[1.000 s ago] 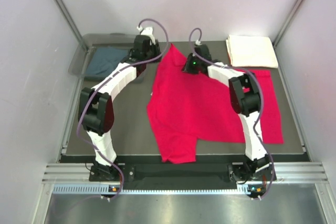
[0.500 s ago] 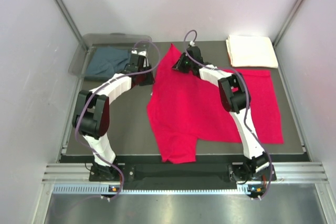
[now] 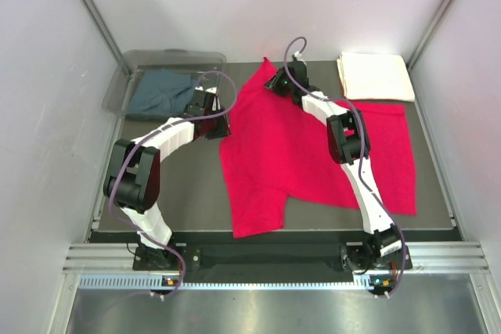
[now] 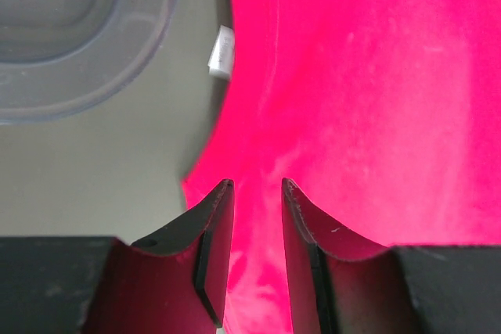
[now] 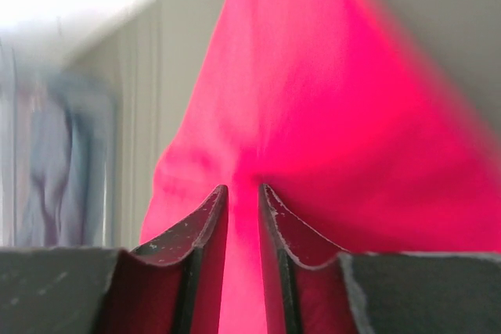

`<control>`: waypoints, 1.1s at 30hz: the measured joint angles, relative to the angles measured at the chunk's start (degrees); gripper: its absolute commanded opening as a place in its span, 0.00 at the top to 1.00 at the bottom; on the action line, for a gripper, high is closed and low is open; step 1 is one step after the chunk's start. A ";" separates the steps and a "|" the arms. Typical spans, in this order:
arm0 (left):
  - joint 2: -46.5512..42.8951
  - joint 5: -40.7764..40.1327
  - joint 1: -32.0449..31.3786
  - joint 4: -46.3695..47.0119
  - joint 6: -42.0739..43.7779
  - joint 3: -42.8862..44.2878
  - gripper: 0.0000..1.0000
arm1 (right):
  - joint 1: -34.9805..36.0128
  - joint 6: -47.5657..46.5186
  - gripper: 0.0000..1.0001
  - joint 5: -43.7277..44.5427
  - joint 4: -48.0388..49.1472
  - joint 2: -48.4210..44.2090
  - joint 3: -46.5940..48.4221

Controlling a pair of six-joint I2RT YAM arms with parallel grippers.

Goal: Fold and stack the t-shirts
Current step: Flatten the tshirt out, then fold the tshirt

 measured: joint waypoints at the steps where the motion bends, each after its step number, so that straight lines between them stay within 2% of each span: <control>1: -0.28 0.28 0.00 -0.02 0.02 -0.07 0.64 | -0.98 -0.09 0.75 0.39 -0.15 1.75 3.08; 4: -0.96 0.63 0.00 -0.26 0.02 -0.13 0.64 | -4.26 -0.09 0.66 0.81 0.07 4.79 8.24; 8: -1.44 0.68 0.00 -1.09 0.02 -0.13 0.63 | -8.50 -0.52 0.64 0.98 0.07 4.90 8.74; 11: -1.68 0.92 0.00 -2.36 0.00 -0.26 0.57 | -11.08 -1.53 0.64 0.96 -1.14 4.68 9.29; 16: -2.99 0.74 0.00 -5.66 -0.87 -1.68 0.50 | -12.07 -6.19 0.53 0.09 -11.72 0.94 9.31; 19: -6.58 -0.35 0.00 -9.31 -3.82 -4.68 0.51 | -11.69 -9.44 0.45 -0.44 -20.70 -7.28 5.70; 24: -13.88 0.09 0.00 -13.75 -9.75 -11.50 0.53 | -11.41 -13.35 0.35 -0.22 -29.16 -32.83 -14.58; 27: -18.14 2.43 -0.35 -14.73 -13.09 -17.29 0.52 | -11.41 -14.82 0.34 0.22 -31.34 -47.93 -26.27; 30: -21.03 3.69 -1.75 -14.99 -15.78 -22.77 0.53 | -11.80 -15.30 0.34 0.90 -33.70 -58.31 -35.95; 33: -21.51 4.44 -3.74 -15.02 -18.29 -25.57 0.55 | -12.52 -15.06 0.33 2.60 -37.18 -64.78 -45.92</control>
